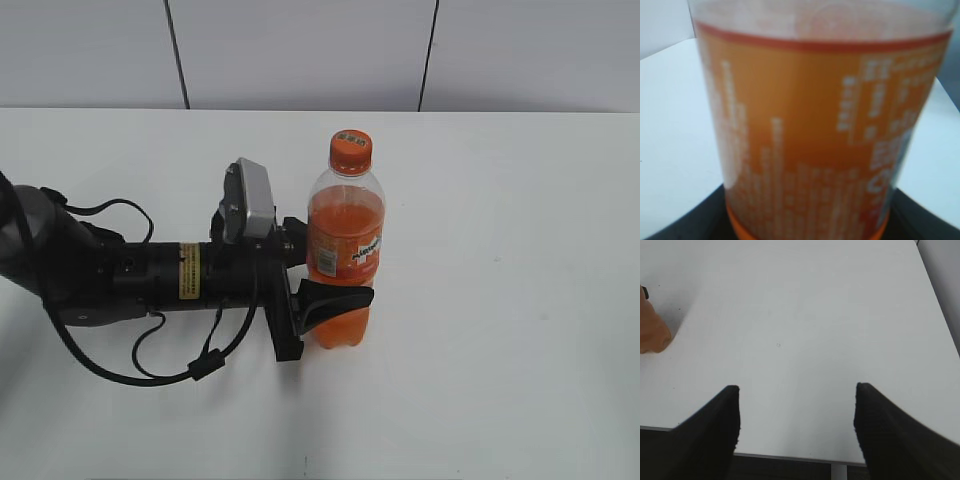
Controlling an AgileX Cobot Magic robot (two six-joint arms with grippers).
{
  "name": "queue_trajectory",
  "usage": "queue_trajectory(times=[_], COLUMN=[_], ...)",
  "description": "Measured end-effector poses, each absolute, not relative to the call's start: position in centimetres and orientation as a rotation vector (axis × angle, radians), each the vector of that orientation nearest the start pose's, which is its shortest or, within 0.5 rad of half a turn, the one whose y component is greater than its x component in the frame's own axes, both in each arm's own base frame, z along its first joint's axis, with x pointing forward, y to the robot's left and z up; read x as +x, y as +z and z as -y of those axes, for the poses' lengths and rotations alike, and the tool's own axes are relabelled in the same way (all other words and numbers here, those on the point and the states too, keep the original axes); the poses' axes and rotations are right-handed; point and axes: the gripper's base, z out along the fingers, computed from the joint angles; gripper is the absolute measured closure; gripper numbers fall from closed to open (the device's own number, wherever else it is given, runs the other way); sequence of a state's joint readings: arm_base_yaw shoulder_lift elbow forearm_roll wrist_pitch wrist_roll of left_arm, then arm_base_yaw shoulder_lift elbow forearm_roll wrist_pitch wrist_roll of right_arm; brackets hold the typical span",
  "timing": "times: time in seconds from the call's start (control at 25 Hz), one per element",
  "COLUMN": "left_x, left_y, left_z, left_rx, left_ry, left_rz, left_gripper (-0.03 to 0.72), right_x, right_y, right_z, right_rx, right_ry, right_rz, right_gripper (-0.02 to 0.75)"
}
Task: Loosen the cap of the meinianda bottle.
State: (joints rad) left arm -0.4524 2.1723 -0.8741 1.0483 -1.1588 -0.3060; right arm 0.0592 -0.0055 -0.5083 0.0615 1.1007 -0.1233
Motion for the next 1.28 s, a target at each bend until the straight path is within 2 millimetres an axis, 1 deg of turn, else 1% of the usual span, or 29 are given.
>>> queue_trajectory(times=[1.16,1.28], left_x=[28.53,28.53], left_y=[8.75,8.75], left_z=[21.9,21.9], left_rx=[1.233,1.233], left_ry=[-0.979,-0.979], left_rz=[-1.445,-1.445], left_gripper=[0.279,0.279], right_x=[-0.88,-0.89], right_y=[27.65,27.96], right_z=[-0.52,-0.51], right_rx=[-0.194,-0.163], right_ry=[0.045,0.062], right_rz=[-2.06,-2.05], right_gripper=[0.204,0.204])
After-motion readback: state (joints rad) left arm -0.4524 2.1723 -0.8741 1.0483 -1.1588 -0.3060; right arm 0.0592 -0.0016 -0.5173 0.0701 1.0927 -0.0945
